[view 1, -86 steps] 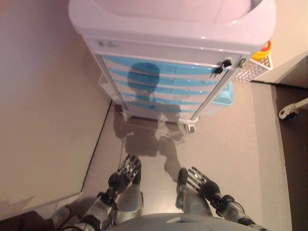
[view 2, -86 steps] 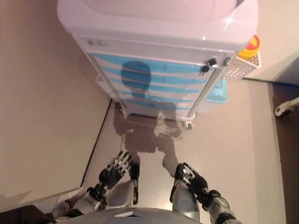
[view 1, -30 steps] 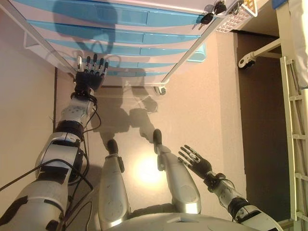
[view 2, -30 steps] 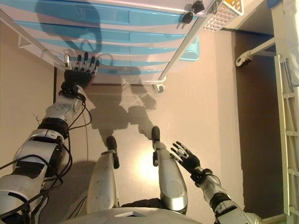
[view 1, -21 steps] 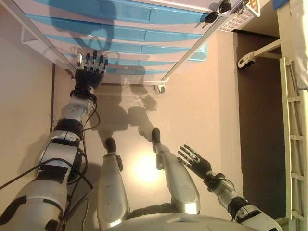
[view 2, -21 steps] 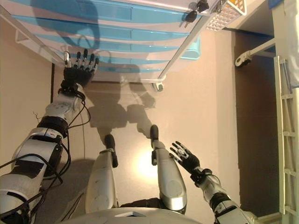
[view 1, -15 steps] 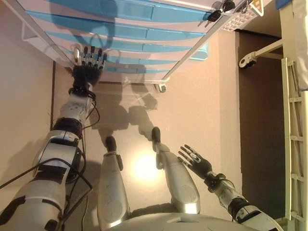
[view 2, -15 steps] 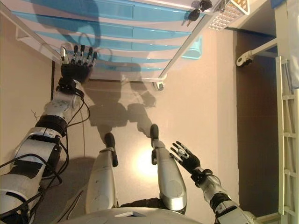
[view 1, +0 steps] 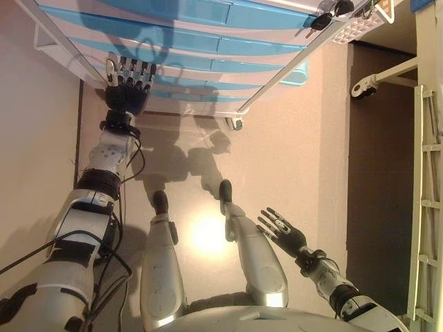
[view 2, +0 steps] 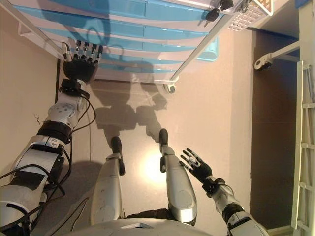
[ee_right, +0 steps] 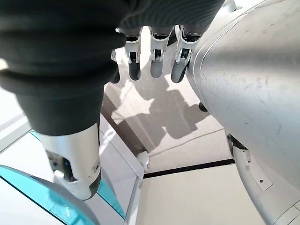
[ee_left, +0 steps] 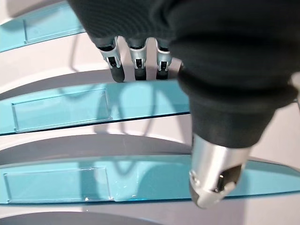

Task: Open the drawer and pick up the medicine

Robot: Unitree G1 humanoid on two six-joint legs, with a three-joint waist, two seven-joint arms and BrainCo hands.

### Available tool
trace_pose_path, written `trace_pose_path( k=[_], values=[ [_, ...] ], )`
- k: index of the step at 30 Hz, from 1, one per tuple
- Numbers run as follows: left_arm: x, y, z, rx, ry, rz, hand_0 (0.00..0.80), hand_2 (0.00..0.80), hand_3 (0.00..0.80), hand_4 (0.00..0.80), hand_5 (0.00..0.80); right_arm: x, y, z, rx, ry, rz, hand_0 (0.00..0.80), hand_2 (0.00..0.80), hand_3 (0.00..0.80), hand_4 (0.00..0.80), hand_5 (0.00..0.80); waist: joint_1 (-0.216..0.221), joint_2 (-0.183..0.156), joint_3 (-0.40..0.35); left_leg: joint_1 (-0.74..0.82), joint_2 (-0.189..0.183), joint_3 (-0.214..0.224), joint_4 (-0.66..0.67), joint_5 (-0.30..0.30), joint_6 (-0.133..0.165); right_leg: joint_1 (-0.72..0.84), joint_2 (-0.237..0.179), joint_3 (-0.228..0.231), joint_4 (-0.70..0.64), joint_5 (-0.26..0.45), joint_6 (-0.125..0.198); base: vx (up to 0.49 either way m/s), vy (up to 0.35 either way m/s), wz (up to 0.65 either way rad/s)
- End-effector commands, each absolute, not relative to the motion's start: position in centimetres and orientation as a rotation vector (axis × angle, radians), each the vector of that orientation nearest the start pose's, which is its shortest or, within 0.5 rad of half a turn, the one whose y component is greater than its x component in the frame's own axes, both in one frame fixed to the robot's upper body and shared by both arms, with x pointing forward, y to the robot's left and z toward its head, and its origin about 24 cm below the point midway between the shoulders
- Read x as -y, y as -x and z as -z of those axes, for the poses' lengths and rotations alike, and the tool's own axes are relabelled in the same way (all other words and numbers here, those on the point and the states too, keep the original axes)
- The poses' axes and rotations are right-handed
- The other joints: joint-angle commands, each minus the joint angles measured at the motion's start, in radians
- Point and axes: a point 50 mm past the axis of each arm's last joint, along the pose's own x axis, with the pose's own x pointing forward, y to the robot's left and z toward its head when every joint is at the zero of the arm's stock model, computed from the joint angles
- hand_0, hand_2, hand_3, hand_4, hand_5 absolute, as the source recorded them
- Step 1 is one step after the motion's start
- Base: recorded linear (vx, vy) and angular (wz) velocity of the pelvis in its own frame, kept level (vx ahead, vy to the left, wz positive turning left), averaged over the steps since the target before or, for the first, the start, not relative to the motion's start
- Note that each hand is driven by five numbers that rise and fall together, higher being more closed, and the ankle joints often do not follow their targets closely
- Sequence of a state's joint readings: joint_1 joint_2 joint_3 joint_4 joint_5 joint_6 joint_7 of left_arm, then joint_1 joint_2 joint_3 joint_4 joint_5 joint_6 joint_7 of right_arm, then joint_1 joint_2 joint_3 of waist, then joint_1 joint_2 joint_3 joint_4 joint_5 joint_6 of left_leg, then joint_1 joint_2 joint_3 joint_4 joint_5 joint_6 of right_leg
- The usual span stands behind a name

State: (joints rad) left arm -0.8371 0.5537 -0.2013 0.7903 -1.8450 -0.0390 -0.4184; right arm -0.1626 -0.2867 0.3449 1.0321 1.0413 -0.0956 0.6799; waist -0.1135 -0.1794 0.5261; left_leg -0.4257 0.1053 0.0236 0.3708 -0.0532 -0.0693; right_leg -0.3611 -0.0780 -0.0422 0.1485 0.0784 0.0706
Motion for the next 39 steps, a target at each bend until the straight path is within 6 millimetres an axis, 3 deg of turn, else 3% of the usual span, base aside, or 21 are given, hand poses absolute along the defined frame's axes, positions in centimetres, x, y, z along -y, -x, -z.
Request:
trace_pose_path(
  k=[1,2,3,13,17,26,39],
  values=[
    [-17.6,-35.2,-33.1,0.829,0.982,0.928,0.1,0.1,0.1,0.1,0.1,19.6,-16.7,11.4,-0.656,-0.709,-0.308,0.0,0.0,0.0,0.0,0.0,0.013,0.026,-0.006,-0.009,-0.043,0.036,0.022,-0.038,0.021,0.018,0.018,-0.006,-0.027,0.033,0.012,0.0,0.0,0.0],
    [-17.4,-35.1,-33.1,0.832,0.977,0.925,0.549,0.549,0.549,0.549,0.549,19.6,-16.7,11.3,-0.654,-0.71,-0.306,0.0,0.0,0.0,0.0,0.0,0.014,0.027,-0.006,-0.009,-0.045,0.036,0.02,-0.037,0.021,0.017,0.017,-0.008,-0.027,0.033,0.012,0.0,0.0,0.0],
    [-17.3,-35.0,-33.0,0.834,0.976,0.923,0.8,0.8,0.8,0.8,0.8,19.7,-16.8,11.3,-0.652,-0.71,-0.305,0.0,0.0,0.0,0.0,0.0,0.015,0.029,-0.006,-0.007,-0.046,0.036,0.016,-0.035,0.021,0.017,0.016,-0.009,-0.026,0.034,0.012,-0.018,0.011,0.04],
    [-18.2,-35.6,-31.7,0.806,1.022,0.867,0.8,0.8,0.8,0.8,0.8,20.3,-16.9,11.3,-0.655,-0.704,-0.285,0.0,0.0,0.0,0.0,0.0,0.021,0.042,-0.006,0.012,-0.056,0.035,0.006,-0.025,0.017,0.026,0.007,-0.017,-0.018,0.029,0.012,-0.001,0.001,0.0],
    [-19.0,-35.9,-30.2,0.779,1.048,0.839,0.8,0.8,0.8,0.8,0.8,20.5,-16.9,11.3,-0.656,-0.695,-0.28,0.0,0.0,0.0,0.0,0.0,0.026,0.049,-0.006,0.024,-0.057,0.032,-0.003,-0.019,0.015,0.034,0.004,-0.022,-0.014,0.022,0.012,0.002,0.004,-0.02],
    [-21.6,-36.5,-24.8,0.701,1.138,0.741,0.8,0.8,0.8,0.8,0.8,20.7,-16.8,11.4,-0.654,-0.686,-0.267,0.0,0.0,0.0,0.0,0.0,0.04,0.062,-0.006,0.038,-0.061,0.018,-0.017,-0.005,0.012,0.045,0.005,-0.034,-0.002,0.007,0.009,-0.002,0.0,0.02],
    [-23.8,-35.3,-16.1,0.583,1.259,0.603,0.8,0.8,0.8,0.8,0.8,20.6,-17.0,11.3,-0.638,-0.672,-0.246,0.0,0.0,0.0,0.0,0.0,0.062,0.074,-0.006,0.052,-0.067,-0.001,-0.032,0.006,0.012,0.055,0.011,-0.053,0.01,-0.008,0.008,-0.002,0.0,0.02]
  ],
)
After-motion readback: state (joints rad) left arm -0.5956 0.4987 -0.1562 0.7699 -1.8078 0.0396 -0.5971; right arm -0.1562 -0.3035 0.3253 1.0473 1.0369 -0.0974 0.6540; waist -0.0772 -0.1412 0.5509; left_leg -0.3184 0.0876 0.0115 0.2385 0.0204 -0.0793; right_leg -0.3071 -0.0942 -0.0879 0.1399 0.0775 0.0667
